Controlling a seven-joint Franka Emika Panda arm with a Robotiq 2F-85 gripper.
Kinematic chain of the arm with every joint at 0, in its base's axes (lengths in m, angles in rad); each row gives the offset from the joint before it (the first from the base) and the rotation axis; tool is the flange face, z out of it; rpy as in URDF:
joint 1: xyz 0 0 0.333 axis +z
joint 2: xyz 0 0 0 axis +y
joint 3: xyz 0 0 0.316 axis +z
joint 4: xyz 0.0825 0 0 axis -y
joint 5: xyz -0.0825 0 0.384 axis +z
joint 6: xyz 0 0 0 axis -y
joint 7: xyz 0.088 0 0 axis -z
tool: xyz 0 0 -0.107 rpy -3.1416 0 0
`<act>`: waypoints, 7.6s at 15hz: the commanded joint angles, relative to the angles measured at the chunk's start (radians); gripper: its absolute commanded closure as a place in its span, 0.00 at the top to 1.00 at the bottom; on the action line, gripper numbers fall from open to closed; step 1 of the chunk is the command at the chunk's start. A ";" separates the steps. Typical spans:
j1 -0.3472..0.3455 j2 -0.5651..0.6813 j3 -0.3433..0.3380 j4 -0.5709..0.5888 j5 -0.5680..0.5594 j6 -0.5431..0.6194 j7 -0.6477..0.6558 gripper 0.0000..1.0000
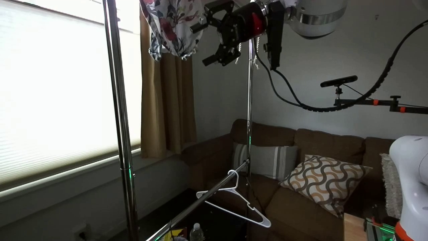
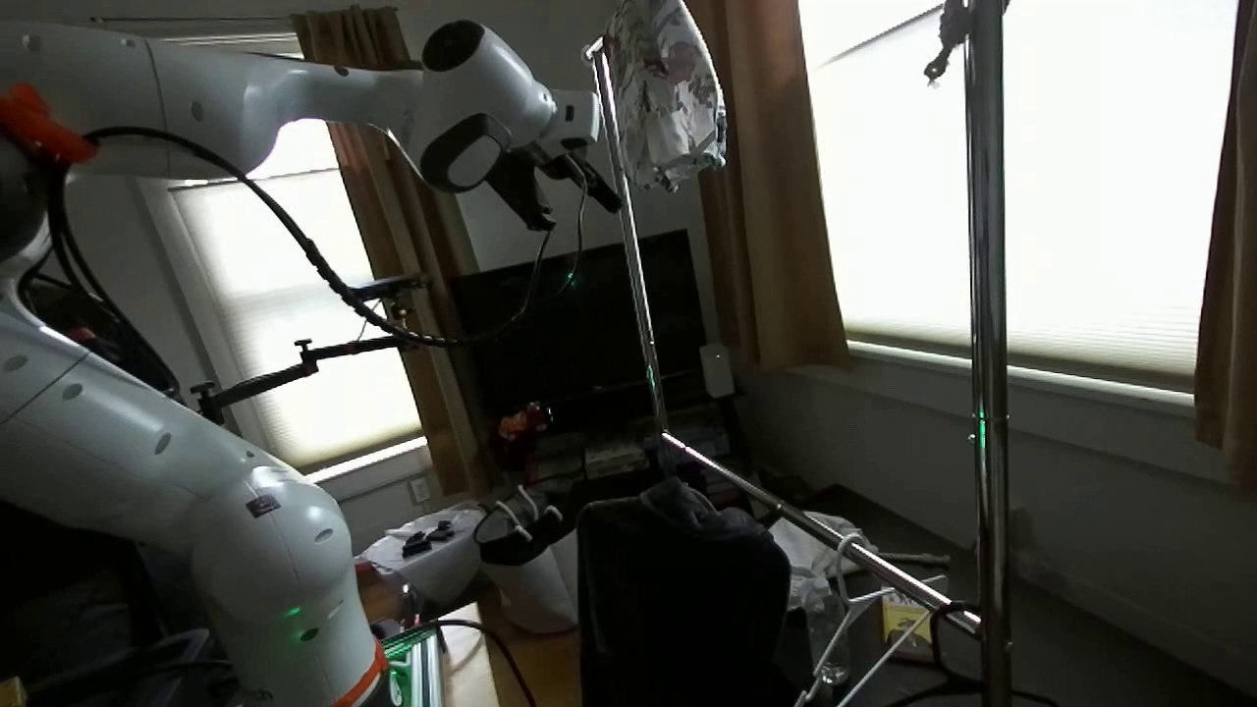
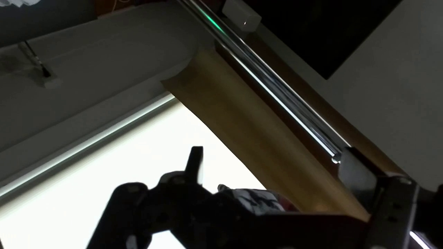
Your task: Take the white cloth off of the top part of the clothing rack
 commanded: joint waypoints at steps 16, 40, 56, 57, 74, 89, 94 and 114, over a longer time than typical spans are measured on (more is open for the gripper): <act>0.326 0.013 -0.196 0.004 0.589 0.243 -0.619 1.00; 0.348 0.108 -0.255 0.122 1.155 0.259 -1.351 0.41; 0.343 0.159 -0.279 0.065 1.117 0.289 -1.304 0.72; 0.346 0.147 -0.294 0.057 1.108 0.263 -1.288 0.78; -0.188 0.074 -0.001 -0.024 1.083 -0.433 -1.033 1.00; -0.353 0.054 0.230 -0.019 1.127 -0.185 -1.189 1.00; -0.365 0.059 0.244 0.015 1.337 -0.144 -1.346 1.00; -0.389 0.064 0.264 0.009 1.424 -0.150 -1.415 0.01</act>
